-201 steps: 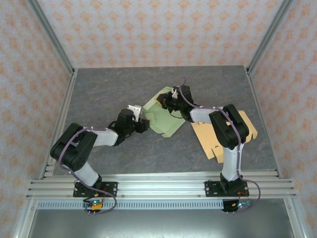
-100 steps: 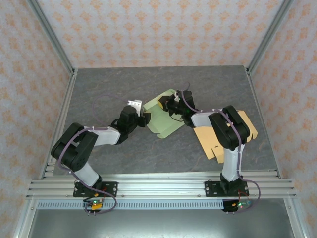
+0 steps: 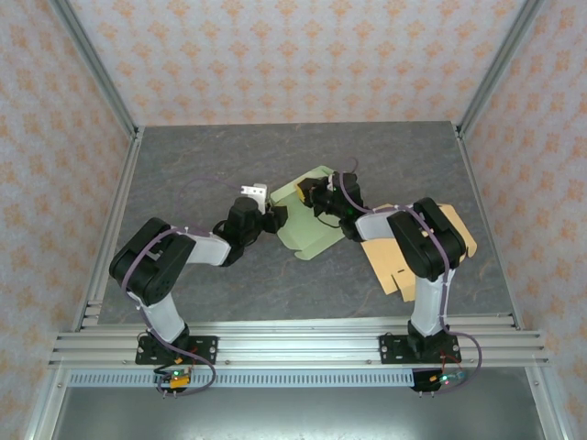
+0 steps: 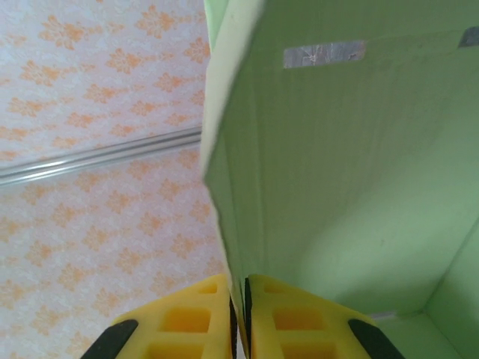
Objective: Fold the paper box
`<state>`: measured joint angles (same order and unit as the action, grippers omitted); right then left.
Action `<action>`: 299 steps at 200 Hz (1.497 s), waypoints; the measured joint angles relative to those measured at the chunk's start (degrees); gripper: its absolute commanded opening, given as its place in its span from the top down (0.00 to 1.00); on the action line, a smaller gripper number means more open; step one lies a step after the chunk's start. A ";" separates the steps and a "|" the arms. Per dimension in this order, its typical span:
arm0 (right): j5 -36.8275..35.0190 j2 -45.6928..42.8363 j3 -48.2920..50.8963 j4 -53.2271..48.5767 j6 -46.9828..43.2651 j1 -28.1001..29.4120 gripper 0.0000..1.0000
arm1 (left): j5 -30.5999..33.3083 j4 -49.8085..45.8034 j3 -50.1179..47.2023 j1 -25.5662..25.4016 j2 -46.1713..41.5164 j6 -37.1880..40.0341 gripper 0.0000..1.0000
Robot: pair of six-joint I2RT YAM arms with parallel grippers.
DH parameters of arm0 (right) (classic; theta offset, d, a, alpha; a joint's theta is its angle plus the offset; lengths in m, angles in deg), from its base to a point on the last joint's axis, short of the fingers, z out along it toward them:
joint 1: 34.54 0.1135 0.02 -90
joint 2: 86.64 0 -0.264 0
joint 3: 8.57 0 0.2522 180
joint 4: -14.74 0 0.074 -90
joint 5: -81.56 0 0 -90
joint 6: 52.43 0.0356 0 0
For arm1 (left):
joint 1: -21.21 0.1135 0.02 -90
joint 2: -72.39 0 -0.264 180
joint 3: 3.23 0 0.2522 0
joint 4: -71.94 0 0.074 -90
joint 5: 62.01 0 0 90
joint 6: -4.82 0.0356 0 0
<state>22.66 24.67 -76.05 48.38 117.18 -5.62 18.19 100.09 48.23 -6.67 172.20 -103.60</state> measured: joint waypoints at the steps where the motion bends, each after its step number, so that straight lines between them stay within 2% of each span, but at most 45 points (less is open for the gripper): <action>1: -0.02 0.00 0.00 0.04 0.11 0.00 0.87 | -0.11 0.00 0.00 -0.02 0.00 -0.02 0.44; 25: -0.59 0.00 0.04 0.96 3.10 0.00 0.87 | -1.81 1.05 -0.74 -0.26 0.00 -1.07 0.44; 68: -0.70 0.02 0.07 2.82 6.16 0.17 0.87 | -3.23 4.26 -8.41 -0.26 -1.46 -1.18 0.44; 135: -0.35 0.07 5.27 8.13 4.55 0.31 0.88 | -3.28 3.21 -8.22 -0.26 -2.99 3.32 0.46; 189: -0.66 0.81 6.64 12.35 1.57 0.39 0.87 | -3.21 2.58 -13.31 1.03 -14.01 3.45 0.44; 223: -0.15 2.10 6.62 14.51 1.60 0.39 0.87 | -2.27 2.45 -14.25 1.38 -15.74 4.11 0.52; 274: 0.39 2.49 6.62 15.54 2.32 0.39 0.87 | -1.99 4.57 -13.66 0.92 -6.71 6.40 0.60; 299: 0.39 2.49 6.62 15.74 3.32 0.39 0.87 | -2.27 4.66 -10.78 -0.46 -5.38 7.37 0.72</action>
<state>23.05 27.16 -69.43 64.11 120.51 -5.22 15.92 104.75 37.45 -7.13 166.82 -96.23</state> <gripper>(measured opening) 0.125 0.338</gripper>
